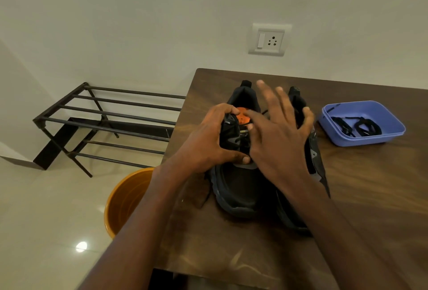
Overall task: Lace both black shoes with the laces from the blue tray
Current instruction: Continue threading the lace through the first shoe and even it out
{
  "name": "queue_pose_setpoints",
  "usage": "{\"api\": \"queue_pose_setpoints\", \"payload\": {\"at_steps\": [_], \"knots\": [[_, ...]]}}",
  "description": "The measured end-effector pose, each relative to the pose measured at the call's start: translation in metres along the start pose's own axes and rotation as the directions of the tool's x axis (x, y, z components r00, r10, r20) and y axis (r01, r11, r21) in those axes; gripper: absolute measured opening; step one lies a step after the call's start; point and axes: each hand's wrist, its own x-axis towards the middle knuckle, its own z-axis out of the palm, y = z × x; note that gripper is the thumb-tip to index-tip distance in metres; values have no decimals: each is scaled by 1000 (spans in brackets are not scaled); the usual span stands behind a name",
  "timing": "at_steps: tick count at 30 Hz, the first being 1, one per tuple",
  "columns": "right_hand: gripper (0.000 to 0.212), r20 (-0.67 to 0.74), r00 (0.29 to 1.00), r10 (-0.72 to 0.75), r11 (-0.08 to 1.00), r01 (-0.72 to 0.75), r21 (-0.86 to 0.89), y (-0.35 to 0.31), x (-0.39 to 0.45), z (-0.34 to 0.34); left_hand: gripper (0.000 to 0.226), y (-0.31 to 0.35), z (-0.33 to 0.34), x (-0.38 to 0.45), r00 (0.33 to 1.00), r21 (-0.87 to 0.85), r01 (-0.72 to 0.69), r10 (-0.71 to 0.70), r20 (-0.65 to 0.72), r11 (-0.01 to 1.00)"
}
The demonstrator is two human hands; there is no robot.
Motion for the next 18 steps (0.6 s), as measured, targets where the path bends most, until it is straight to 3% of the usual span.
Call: {"api": "queue_pose_setpoints", "payload": {"at_steps": [2,3,5,7,9,12,14,18], "knots": [[34,58,998,-7,1000,5,20,-6,2,7,97,0,0,0,1000,-3,-10,10,1,1000],[24,15,1000,13,999,-14,44,-7,2,10,97,-1,0,0,1000,2,-11,11,2,1000],[13,-181,980,84,993,-67,97,-1,-1,11,98,-3,0,1,1000,13,-9,8,7,1000],[13,-366,908,204,974,-151,170,7,-2,5,97,-4,0,1,1000,15,-2,1,12,1000],[13,-434,855,284,955,-213,205,16,-4,-3,98,-4,0,1,1000,17,8,-8,10,1000],[29,-312,925,216,976,-196,93,16,-4,-7,98,-4,1,2,1000,20,14,-14,7,1000],[43,-164,983,82,997,-83,1,7,-3,-4,98,-3,0,1,1000,13,4,-4,-2,1000],[23,27,1000,10,1000,-11,28,-7,1,9,95,-3,0,0,1000,0,-13,13,5,1000]]}}
